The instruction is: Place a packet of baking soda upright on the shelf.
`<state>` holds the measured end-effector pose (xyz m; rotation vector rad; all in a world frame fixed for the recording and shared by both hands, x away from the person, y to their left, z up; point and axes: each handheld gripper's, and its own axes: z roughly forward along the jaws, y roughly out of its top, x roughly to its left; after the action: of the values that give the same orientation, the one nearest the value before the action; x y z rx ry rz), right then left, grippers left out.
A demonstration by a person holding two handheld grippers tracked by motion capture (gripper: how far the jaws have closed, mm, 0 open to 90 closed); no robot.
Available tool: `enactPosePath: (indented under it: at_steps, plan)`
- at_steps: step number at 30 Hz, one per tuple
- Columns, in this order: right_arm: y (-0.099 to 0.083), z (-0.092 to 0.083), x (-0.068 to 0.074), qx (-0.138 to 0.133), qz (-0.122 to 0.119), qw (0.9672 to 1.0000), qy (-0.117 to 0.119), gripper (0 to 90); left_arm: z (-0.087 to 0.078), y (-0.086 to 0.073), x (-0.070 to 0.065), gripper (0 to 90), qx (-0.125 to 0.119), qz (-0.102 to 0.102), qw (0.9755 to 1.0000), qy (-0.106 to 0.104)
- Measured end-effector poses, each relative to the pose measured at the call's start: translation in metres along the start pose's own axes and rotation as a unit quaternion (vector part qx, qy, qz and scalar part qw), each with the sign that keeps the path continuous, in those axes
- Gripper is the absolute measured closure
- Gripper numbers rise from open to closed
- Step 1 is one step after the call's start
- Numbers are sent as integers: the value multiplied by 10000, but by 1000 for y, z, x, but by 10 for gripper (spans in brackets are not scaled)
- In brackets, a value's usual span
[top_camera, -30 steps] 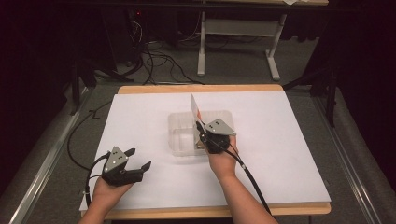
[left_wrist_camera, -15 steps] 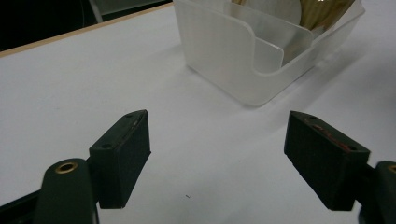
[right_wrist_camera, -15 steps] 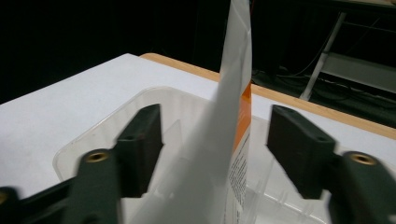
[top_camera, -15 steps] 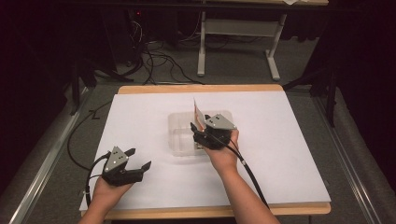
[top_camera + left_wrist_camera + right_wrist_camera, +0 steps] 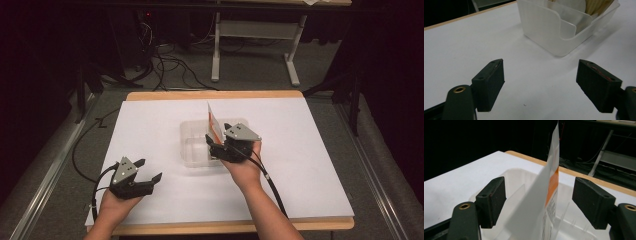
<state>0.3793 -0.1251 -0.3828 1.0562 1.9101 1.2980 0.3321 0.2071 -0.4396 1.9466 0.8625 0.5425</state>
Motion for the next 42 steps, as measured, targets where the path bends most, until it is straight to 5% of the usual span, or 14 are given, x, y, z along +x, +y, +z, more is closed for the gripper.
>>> enactPosePath:
  at_steps: [9, 17, 22, 26, 28, 32, 42]
  plan:
    - [-17, -41, -11, -16, -8, 9999, 145, 265, 0, -1, 2, 230, 47, -1, 10000, 58]
    - [-39, -85, -60, 118, 95, 9993, -341, 252, -1, -2, 5, 224, 65, -74, 9998, 161]
    - [-60, -114, -94, 314, 417, 9959, -736, 232, 0, -3, 6, 206, 115, -107, 9998, 143]
    - [-87, -146, -113, 95, 425, 9928, -1117, 250, 2, -5, 6, 202, 174, -129, 9997, 125]
    - [-100, -156, -122, 351, 501, 9921, -1091, 226, 2, -4, 5, 201, 164, -147, 9997, 141]
    - [-104, -161, -135, 466, 610, 9892, -1249, 217, 3, -4, 3, 189, 206, -143, 9995, 186]
    - [-108, -142, -128, 704, 425, 9925, -902, 226, 4, -6, 4, 178, 273, -142, 9993, 225]
